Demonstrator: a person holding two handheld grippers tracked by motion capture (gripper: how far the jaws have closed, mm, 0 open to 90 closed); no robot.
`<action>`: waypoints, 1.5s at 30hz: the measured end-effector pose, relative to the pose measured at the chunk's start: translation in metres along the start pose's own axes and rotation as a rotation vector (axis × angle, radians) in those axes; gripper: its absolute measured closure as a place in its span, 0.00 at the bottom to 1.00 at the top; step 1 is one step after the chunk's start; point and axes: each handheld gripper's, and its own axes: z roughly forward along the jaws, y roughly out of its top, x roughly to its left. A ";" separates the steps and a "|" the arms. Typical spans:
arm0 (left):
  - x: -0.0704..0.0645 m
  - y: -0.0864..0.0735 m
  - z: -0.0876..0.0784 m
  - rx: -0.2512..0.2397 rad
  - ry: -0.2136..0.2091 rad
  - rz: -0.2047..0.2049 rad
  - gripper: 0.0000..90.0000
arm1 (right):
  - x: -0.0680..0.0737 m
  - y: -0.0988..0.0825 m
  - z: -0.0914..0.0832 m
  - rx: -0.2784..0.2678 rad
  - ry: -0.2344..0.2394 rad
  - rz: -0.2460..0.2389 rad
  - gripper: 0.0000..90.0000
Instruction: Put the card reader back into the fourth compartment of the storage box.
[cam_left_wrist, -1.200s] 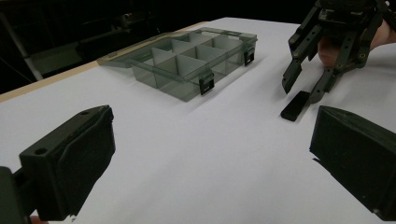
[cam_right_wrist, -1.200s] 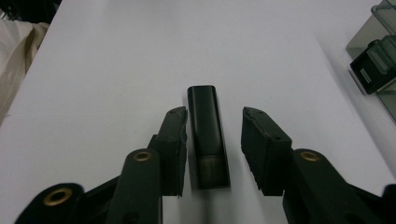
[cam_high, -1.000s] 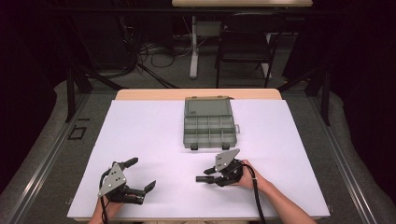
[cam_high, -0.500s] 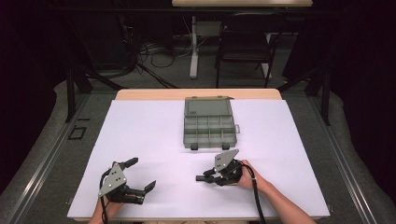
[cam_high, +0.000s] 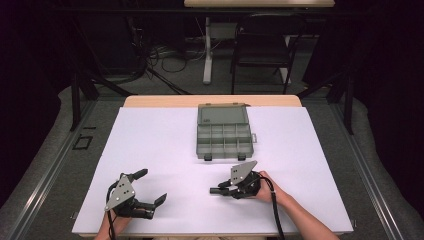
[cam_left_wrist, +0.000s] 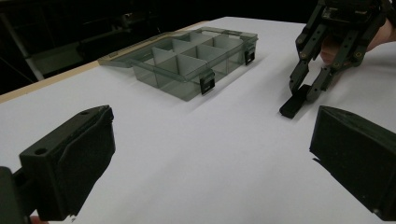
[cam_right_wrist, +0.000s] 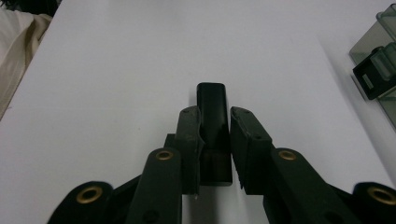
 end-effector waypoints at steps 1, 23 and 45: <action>0.000 0.000 0.000 0.000 0.000 0.000 0.00 | 0.000 0.001 -0.001 0.001 -0.002 0.000 0.82; 0.000 0.000 0.000 -0.001 0.000 -0.004 0.00 | 0.001 0.007 -0.017 -0.034 -0.054 -0.013 0.82; 0.000 -0.001 0.001 0.009 0.002 -0.009 0.00 | 0.000 0.011 -0.033 -0.067 -0.110 0.001 0.82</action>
